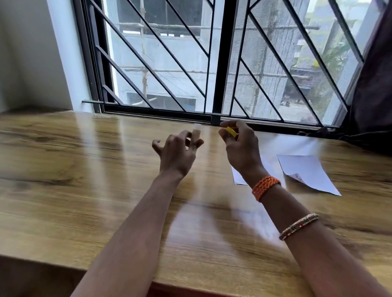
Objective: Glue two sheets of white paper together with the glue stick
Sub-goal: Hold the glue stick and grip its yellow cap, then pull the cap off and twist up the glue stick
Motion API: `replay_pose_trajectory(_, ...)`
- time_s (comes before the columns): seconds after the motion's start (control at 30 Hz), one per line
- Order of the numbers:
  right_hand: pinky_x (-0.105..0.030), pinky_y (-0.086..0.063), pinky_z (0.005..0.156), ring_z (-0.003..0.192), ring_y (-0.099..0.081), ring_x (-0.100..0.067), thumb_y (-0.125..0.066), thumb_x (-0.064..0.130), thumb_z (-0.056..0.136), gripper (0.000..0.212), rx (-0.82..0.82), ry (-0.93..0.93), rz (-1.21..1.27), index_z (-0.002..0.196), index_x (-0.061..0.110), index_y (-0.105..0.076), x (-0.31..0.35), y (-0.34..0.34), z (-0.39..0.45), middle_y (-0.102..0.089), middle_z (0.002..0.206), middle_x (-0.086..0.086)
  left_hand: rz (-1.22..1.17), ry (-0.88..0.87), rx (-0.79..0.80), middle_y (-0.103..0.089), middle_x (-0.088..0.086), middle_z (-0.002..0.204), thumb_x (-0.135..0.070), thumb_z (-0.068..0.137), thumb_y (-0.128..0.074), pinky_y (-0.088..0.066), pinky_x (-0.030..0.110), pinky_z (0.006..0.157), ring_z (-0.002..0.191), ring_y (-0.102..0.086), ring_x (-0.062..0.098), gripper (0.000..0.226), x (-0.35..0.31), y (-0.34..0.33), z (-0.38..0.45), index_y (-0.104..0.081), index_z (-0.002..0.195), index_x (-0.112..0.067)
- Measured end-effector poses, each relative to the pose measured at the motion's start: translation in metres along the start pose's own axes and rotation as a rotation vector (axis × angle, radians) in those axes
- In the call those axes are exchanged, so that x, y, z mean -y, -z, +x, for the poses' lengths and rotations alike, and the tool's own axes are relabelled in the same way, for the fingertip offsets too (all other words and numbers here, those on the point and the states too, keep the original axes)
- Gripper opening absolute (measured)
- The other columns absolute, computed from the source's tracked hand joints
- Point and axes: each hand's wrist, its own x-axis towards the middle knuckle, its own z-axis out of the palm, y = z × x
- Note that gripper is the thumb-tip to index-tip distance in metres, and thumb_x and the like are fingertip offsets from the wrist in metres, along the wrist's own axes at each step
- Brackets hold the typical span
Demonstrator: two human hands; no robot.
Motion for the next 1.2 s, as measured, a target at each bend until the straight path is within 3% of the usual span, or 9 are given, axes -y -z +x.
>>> replay_pose_trajectory(0.07, -0.010, -0.047, 0.062, 0.068, -0.055, -0.001, -0.057, 0.005, 0.091, 0.013, 0.065, -0.092, 0.082, 0.101, 0.002, -0.064, 0.000, -0.008, 0.003, -0.060, 0.083, 0.002, -0.024, 0.020, -0.024, -0.071, 0.000, 0.093, -0.038, 0.086, -0.055, -0.021, 0.046, 0.096, 0.103, -0.059, 0.023, 0.019, 0.000, 0.001, 0.000, -0.063, 0.093, -0.022)
replay_pose_trajectory(0.17, -0.028, -0.055, 0.069, 0.070, -0.059, -0.014, -0.065, 0.013, 0.087, 0.008, 0.163, -0.195, 0.174, 0.091, 0.006, -0.062, 0.001, -0.030, 0.004, -0.063, 0.084, -0.007, 0.024, 0.065, -0.097, -0.068, 0.005, 0.095, -0.035, 0.088, -0.051, -0.022, 0.047, 0.097, 0.105, -0.055, 0.026, 0.018, 0.002, 0.000, 0.001, -0.061, 0.094, -0.021)
replay_pose_trajectory(0.3, -0.015, -0.039, 0.064, 0.085, -0.053, -0.008, -0.074, 0.027, 0.079, 0.021, 0.241, -0.102, -0.005, 0.096, 0.014, -0.072, -0.007, -0.049, -0.005, -0.061, 0.088, 0.002, 0.034, 0.152, -0.220, -0.062, 0.008, 0.109, -0.035, 0.087, -0.055, -0.029, 0.044, 0.089, 0.108, -0.051, 0.029, 0.024, 0.009, 0.003, 0.006, -0.063, 0.103, -0.019)
replay_pose_trajectory(0.4, -0.009, -0.040, 0.060, 0.075, -0.055, -0.007, -0.074, 0.029, 0.079, 0.019, 0.310, -0.083, 0.003, 0.093, 0.017, -0.072, -0.017, -0.044, -0.010, -0.062, 0.077, 0.007, -0.040, 0.164, -0.192, -0.064, 0.008, 0.104, -0.030, 0.086, -0.059, -0.038, 0.041, 0.081, 0.100, -0.057, 0.031, 0.019, 0.011, 0.003, 0.009, -0.065, 0.101, -0.019)
replay_pose_trajectory(0.53, -0.026, -0.048, 0.075, 0.077, -0.057, -0.010, -0.074, 0.022, 0.078, 0.017, 0.425, -0.013, -0.162, 0.094, 0.020, -0.069, -0.026, -0.039, -0.018, -0.068, 0.086, 0.000, -0.133, 0.116, -0.160, -0.068, 0.005, 0.099, -0.023, 0.084, -0.061, -0.038, 0.030, 0.065, 0.097, -0.060, 0.026, 0.011, 0.009, 0.003, 0.007, -0.068, 0.092, -0.019)
replay_pose_trajectory(0.67, -0.033, -0.027, 0.080, 0.093, -0.055, -0.011, -0.072, 0.020, 0.076, 0.033, 0.356, 0.143, -0.325, 0.107, 0.027, -0.061, -0.024, -0.045, -0.023, -0.069, 0.097, 0.006, -0.292, 0.187, -0.169, -0.071, 0.005, 0.096, -0.026, 0.084, -0.062, -0.049, 0.036, 0.073, 0.093, -0.063, 0.025, 0.014, 0.009, 0.007, 0.009, -0.069, 0.091, -0.017)
replay_pose_trajectory(0.83, -0.034, -0.017, 0.076, 0.113, -0.053, -0.022, -0.066, 0.030, 0.082, 0.046, 0.469, 0.208, -0.390, 0.123, 0.023, -0.046, -0.025, -0.048, -0.026, -0.065, 0.111, 0.000, -0.403, 0.259, -0.150, -0.072, 0.008, 0.094, -0.033, 0.082, -0.065, -0.050, 0.038, 0.081, 0.092, -0.064, 0.025, 0.023, 0.003, 0.008, 0.008, -0.069, 0.090, -0.012)
replay_pose_trajectory(1.07, -0.040, -0.024, 0.085, 0.098, -0.053, -0.025, -0.058, 0.027, 0.088, 0.024, -0.069, 0.462, -0.554, 0.109, 0.015, -0.053, -0.001, -0.032, -0.023, -0.061, 0.102, -0.002, -0.880, 0.414, -0.025, -0.063, -0.008, 0.068, -0.036, 0.082, -0.065, -0.046, 0.032, 0.071, 0.064, -0.053, 0.006, 0.019, -0.030, 0.023, 0.002, -0.066, 0.070, -0.022)
replay_pose_trajectory(1.2, -0.043, -0.026, 0.086, 0.093, -0.057, -0.025, -0.052, 0.025, 0.091, 0.013, -0.198, 0.539, -0.586, 0.100, 0.016, -0.057, 0.006, -0.012, -0.018, -0.064, 0.094, 0.001, -1.037, 0.345, 0.141, -0.061, -0.003, 0.074, -0.034, 0.087, -0.058, -0.045, 0.028, 0.068, 0.072, -0.053, 0.010, 0.017, -0.051, 0.024, -0.008, -0.066, 0.079, -0.021)
